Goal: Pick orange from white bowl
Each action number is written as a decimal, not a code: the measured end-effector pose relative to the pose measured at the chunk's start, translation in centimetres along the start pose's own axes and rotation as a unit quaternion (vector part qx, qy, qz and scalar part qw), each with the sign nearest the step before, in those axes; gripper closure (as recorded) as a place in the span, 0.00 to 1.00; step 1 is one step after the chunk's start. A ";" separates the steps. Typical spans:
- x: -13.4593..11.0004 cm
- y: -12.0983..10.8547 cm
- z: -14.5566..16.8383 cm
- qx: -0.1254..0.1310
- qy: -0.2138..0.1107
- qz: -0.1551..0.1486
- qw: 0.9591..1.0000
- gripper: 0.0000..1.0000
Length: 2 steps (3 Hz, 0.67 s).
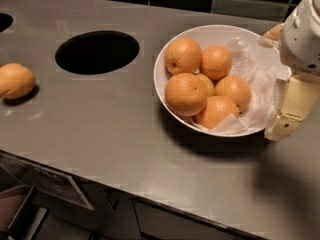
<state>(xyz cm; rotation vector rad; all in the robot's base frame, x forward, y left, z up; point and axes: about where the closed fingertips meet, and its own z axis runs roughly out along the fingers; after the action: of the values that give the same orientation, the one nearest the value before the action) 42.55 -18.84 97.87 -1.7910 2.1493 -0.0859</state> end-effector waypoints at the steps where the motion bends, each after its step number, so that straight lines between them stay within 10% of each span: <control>1: -1.0 0.0 1.9 -0.022 -0.010 -0.020 0.999 0.00; 2: -1.0 0.0 1.9 -0.022 -0.010 -0.020 0.999 0.00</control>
Offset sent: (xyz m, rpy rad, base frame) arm 0.0120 0.0201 -0.0277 0.0195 0.0681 0.0893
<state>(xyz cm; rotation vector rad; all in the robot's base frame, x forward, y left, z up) 43.22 -17.52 96.35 -1.8531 2.1177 -0.0304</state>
